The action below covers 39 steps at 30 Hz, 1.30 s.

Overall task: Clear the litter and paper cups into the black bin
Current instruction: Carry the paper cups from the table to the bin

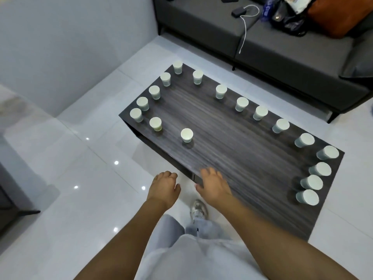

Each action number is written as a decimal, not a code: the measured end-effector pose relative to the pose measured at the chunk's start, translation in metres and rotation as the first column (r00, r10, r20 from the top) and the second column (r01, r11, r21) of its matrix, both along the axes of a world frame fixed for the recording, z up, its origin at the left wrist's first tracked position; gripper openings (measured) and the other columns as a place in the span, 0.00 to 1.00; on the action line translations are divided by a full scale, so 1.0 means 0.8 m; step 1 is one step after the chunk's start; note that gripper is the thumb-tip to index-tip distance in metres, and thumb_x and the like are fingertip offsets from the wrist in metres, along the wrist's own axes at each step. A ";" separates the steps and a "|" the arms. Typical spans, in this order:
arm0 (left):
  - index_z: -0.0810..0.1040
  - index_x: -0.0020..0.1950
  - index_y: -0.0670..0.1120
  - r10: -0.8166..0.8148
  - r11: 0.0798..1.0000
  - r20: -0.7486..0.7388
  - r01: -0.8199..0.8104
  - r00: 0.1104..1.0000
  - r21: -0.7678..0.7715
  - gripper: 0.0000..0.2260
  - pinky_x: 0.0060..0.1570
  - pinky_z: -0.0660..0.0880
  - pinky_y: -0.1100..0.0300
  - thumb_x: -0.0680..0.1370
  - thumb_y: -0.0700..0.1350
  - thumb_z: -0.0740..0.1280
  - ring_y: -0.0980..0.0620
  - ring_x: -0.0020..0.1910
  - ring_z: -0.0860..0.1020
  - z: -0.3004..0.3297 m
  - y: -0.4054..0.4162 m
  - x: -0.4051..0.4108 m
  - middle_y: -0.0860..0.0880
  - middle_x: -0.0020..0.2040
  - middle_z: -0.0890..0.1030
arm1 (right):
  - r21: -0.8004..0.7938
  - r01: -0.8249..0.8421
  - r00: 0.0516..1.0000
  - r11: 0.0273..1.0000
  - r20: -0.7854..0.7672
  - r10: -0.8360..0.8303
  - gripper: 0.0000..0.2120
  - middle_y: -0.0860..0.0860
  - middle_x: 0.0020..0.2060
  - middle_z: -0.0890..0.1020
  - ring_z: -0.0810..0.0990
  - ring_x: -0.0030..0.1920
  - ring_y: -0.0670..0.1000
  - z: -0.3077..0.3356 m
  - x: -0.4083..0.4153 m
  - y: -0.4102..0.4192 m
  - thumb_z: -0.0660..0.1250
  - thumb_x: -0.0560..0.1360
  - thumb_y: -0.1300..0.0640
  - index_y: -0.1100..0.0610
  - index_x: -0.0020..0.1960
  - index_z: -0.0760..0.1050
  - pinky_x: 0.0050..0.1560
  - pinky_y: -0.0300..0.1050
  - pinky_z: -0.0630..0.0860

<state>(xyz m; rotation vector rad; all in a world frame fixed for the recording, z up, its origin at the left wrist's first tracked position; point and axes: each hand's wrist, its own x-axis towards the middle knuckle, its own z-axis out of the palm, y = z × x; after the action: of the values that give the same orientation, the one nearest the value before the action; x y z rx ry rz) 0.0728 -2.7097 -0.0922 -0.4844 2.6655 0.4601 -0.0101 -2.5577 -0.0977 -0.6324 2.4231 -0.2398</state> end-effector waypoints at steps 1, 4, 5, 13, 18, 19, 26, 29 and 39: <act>0.71 0.67 0.44 0.006 1.000 0.011 -0.006 1.000 0.004 0.17 0.66 0.66 0.57 0.81 0.49 0.57 0.47 0.63 0.71 -0.001 -0.008 -0.011 0.46 0.64 0.74 | 0.007 -0.004 1.000 1.000 0.009 0.004 0.25 0.56 0.70 0.65 0.66 0.68 0.57 -0.001 -0.012 -0.007 0.59 0.80 0.47 0.55 0.73 0.60 0.65 0.52 0.68; 0.73 0.65 0.44 0.024 1.000 0.029 -0.024 0.999 0.016 0.16 0.64 0.67 0.58 0.80 0.49 0.57 0.47 0.61 0.72 -0.009 -0.034 -0.042 0.46 0.62 0.75 | 0.037 0.002 0.999 0.999 0.049 -0.004 0.23 0.56 0.70 0.65 0.65 0.68 0.58 -0.007 -0.046 -0.029 0.59 0.80 0.47 0.55 0.71 0.61 0.64 0.53 0.68; 0.73 0.64 0.44 0.024 0.999 0.036 -0.025 0.999 0.021 0.16 0.64 0.67 0.58 0.80 0.48 0.57 0.47 0.61 0.72 -0.012 -0.044 -0.052 0.46 0.62 0.76 | 0.046 0.009 0.998 0.999 0.060 -0.011 0.23 0.56 0.70 0.65 0.65 0.68 0.58 -0.010 -0.057 -0.037 0.59 0.79 0.47 0.55 0.70 0.61 0.64 0.53 0.68; 0.73 0.66 0.47 -0.016 0.998 0.059 0.012 0.998 0.060 0.16 0.62 0.68 0.59 0.80 0.49 0.58 0.48 0.60 0.72 -0.037 -0.145 -0.130 0.48 0.62 0.76 | 0.093 0.116 0.986 0.989 0.109 -0.126 0.27 0.57 0.70 0.65 0.65 0.69 0.59 -0.042 -0.128 -0.126 0.60 0.79 0.47 0.54 0.74 0.58 0.65 0.53 0.67; 0.71 0.68 0.46 -0.090 0.995 0.112 0.086 0.990 0.040 0.18 0.65 0.67 0.57 0.80 0.51 0.59 0.48 0.63 0.72 -0.063 -0.232 -0.185 0.47 0.65 0.74 | 0.111 0.222 0.964 0.969 0.124 -0.235 0.26 0.56 0.68 0.67 0.67 0.67 0.58 -0.069 -0.174 -0.204 0.61 0.79 0.48 0.54 0.73 0.59 0.64 0.53 0.69; 0.70 0.68 0.46 -0.108 0.994 0.121 0.105 0.987 0.033 0.18 0.66 0.67 0.57 0.80 0.51 0.59 0.48 0.64 0.71 -0.070 -0.247 -0.197 0.47 0.66 0.74 | 0.118 0.245 0.958 0.962 0.127 -0.259 0.25 0.56 0.68 0.67 0.67 0.66 0.58 -0.076 -0.182 -0.217 0.61 0.79 0.48 0.54 0.72 0.59 0.63 0.53 0.70; 0.70 0.66 0.44 -0.238 0.970 0.168 0.244 0.957 -0.012 0.16 0.63 0.67 0.56 0.79 0.48 0.58 0.45 0.61 0.71 -0.122 -0.312 -0.280 0.45 0.63 0.74 | 0.164 0.361 0.916 0.918 0.125 -0.382 0.28 0.57 0.68 0.66 0.67 0.65 0.59 -0.136 -0.222 -0.256 0.63 0.78 0.49 0.53 0.74 0.57 0.61 0.53 0.69; 0.68 0.67 0.43 -0.248 0.967 0.180 0.254 0.952 -0.007 0.18 0.63 0.66 0.54 0.79 0.47 0.58 0.44 0.62 0.70 -0.162 -0.324 -0.310 0.44 0.65 0.73 | 0.168 0.398 0.903 0.902 0.101 -0.417 0.29 0.56 0.71 0.63 0.65 0.67 0.59 -0.175 -0.243 -0.266 0.63 0.78 0.49 0.52 0.75 0.56 0.63 0.53 0.68; 0.49 0.78 0.53 -0.238 0.968 0.187 0.248 0.953 -0.036 0.33 0.75 0.45 0.44 0.78 0.52 0.64 0.42 0.77 0.43 -0.306 -0.352 -0.345 0.47 0.79 0.46 | 0.215 0.373 0.911 0.903 0.098 -0.400 0.37 0.55 0.78 0.47 0.49 0.76 0.63 -0.306 -0.273 -0.281 0.68 0.75 0.48 0.48 0.77 0.51 0.73 0.61 0.59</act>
<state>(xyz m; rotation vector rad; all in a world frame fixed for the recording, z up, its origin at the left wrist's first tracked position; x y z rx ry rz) -0.2035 -2.9910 -0.3374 -0.1981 2.5227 0.2511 -0.2282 -2.7829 -0.3422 -0.0381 2.3778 -0.1997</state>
